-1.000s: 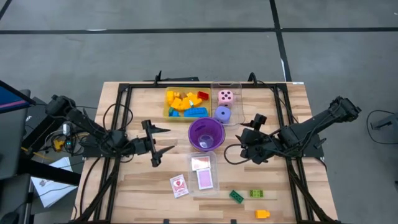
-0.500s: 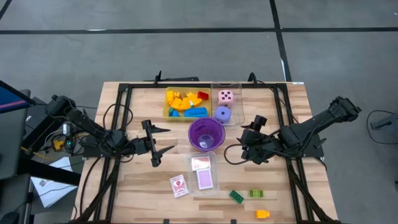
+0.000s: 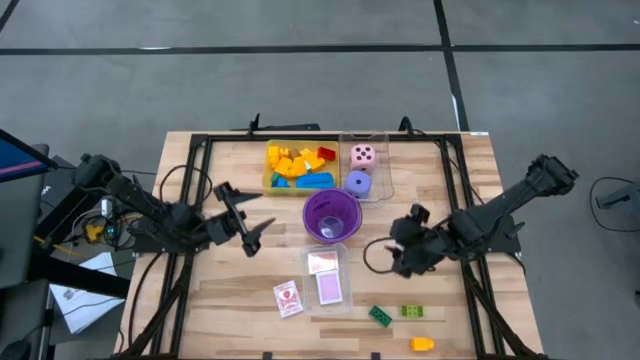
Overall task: Pick & Place Toys
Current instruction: Put the yellow game piece into the yellow bin
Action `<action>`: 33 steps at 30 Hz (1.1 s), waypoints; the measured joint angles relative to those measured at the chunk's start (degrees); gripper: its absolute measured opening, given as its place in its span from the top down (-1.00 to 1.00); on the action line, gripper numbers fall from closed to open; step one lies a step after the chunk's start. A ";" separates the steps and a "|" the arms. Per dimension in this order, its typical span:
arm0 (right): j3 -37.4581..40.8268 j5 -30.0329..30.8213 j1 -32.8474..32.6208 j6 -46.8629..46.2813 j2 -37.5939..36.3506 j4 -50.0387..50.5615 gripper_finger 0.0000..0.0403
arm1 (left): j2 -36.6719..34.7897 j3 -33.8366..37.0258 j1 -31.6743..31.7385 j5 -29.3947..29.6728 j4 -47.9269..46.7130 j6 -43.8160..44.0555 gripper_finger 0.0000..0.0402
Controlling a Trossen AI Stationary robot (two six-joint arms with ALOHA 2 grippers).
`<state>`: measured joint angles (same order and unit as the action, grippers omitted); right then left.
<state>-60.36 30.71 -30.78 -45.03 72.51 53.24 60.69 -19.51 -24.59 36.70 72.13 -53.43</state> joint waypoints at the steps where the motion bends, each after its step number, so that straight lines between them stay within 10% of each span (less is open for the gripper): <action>1: -0.09 -2.10 -0.69 -1.74 0.19 -0.49 -0.19 | -0.02 0.00 0.59 -0.11 1.47 -0.86 -0.48; 17: -0.13 -26.59 -18.76 -25.40 11.53 -19.16 -0.19 | 0.00 -0.04 15.51 -28.39 12.39 6.85 -0.48; 33: -0.04 -29.62 -25.31 -36.45 26.39 -35.35 -0.19 | 2.60 -3.98 17.46 -31.23 12.43 10.45 -0.48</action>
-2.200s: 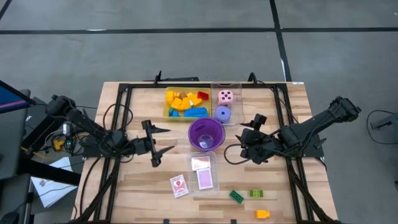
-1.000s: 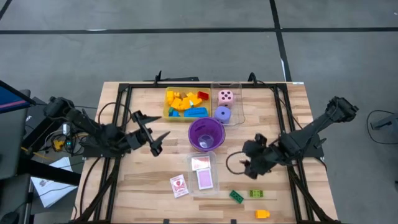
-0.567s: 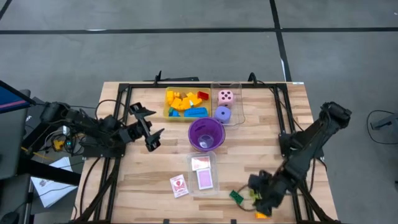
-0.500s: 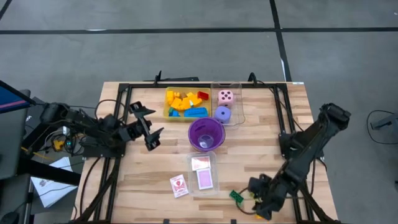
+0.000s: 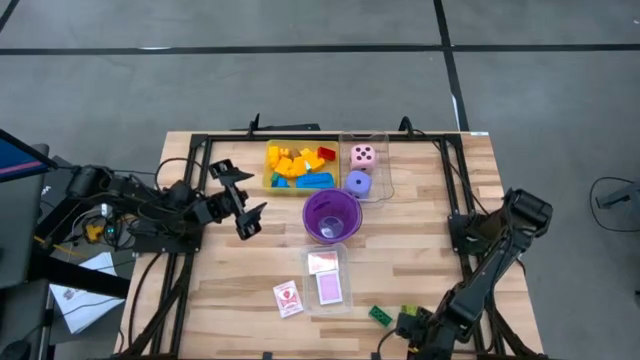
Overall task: Pick & Place Toys
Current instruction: Put the yellow game piece into the yellow bin
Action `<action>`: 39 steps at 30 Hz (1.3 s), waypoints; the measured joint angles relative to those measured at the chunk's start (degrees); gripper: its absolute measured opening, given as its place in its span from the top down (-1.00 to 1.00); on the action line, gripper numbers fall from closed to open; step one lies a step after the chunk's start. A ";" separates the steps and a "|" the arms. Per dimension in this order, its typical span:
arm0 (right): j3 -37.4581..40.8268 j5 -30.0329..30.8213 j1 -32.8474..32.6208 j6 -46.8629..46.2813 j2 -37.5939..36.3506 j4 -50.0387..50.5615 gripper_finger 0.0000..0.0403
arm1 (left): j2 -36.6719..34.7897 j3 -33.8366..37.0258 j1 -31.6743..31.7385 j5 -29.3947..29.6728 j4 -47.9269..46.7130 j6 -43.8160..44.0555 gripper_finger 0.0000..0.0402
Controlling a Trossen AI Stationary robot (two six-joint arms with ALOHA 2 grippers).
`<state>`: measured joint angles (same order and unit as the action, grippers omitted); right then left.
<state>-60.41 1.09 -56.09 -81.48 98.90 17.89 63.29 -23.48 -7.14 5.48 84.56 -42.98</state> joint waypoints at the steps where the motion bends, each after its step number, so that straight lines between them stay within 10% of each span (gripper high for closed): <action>1: -0.01 -0.11 -0.25 -0.02 0.41 0.19 -0.19 | 0.51 -0.36 0.00 0.00 -0.12 -0.01 -0.48; 39: -0.04 1.10 -2.39 9.21 0.80 11.67 0.03 | 9.35 -6.45 0.85 -0.02 -1.04 -2.16 -0.48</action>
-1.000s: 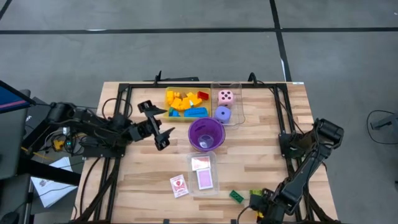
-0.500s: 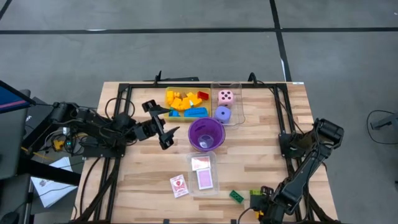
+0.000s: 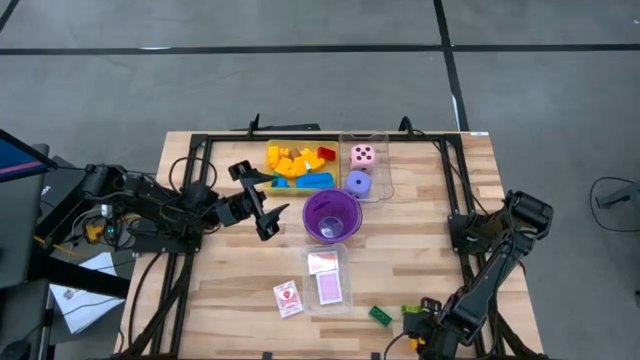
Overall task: Pick & Place Toys
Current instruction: Put the yellow game piece into the yellow bin
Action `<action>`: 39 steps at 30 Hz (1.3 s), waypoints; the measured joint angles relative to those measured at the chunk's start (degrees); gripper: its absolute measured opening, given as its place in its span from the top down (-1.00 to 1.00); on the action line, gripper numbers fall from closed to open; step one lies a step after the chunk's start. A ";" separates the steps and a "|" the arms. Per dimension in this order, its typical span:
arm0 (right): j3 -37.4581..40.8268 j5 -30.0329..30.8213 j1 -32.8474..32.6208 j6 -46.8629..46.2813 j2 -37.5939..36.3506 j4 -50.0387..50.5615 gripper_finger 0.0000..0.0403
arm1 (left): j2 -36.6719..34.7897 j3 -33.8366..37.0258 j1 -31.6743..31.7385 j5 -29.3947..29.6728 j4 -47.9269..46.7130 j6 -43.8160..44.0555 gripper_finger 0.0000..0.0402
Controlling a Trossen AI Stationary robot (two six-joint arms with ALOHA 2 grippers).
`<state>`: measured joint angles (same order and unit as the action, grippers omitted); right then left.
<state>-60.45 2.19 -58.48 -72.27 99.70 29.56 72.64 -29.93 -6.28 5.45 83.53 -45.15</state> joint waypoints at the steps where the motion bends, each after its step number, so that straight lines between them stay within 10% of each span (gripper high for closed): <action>1: 0.00 0.58 -0.01 0.05 0.00 0.00 0.03 | 0.00 0.00 0.00 0.01 0.00 0.00 -0.48; 39: -0.02 1.89 -1.89 3.27 0.11 -0.25 -0.35 | 0.00 0.00 0.00 0.00 -0.17 0.02 -0.48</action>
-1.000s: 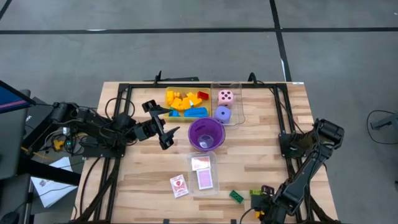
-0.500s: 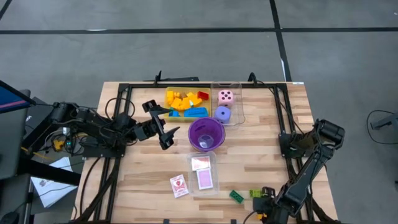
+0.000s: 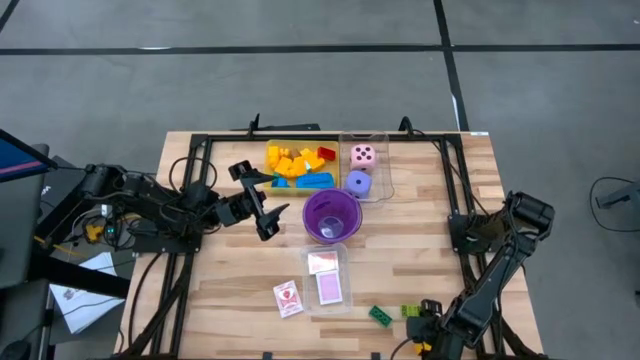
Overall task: Pick & Place Toys
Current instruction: Put the yellow game piece into the yellow bin
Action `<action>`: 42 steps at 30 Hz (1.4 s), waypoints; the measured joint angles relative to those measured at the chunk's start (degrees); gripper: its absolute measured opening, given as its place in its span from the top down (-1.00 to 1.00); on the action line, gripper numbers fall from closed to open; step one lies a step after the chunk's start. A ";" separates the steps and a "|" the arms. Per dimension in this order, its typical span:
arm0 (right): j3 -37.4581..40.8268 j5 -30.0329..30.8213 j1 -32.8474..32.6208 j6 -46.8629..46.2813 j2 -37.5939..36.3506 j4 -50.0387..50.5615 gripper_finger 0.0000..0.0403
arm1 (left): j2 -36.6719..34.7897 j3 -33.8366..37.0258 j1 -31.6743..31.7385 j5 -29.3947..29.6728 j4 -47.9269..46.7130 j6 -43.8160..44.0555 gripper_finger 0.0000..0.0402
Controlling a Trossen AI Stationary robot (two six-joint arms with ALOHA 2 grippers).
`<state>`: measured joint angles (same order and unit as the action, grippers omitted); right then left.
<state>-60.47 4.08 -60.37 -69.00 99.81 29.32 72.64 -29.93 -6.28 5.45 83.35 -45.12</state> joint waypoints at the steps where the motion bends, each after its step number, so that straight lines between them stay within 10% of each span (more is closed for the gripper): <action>1: 0.00 0.00 -0.08 0.02 0.00 -0.42 -0.35 | 0.00 0.00 0.00 0.00 0.00 0.00 -0.48; 27: -7.28 -5.09 -1.81 4.26 11.19 7.56 -0.32 | -0.02 0.02 0.00 -4.42 -1.05 0.37 -0.48; 42: -12.63 -7.47 -0.75 3.95 11.78 21.51 0.37 | -0.02 0.02 -0.01 -4.42 -1.33 0.42 -0.48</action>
<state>-73.09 -3.40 -61.11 -65.05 111.59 50.82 72.62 -29.91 -6.30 1.03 82.02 -44.71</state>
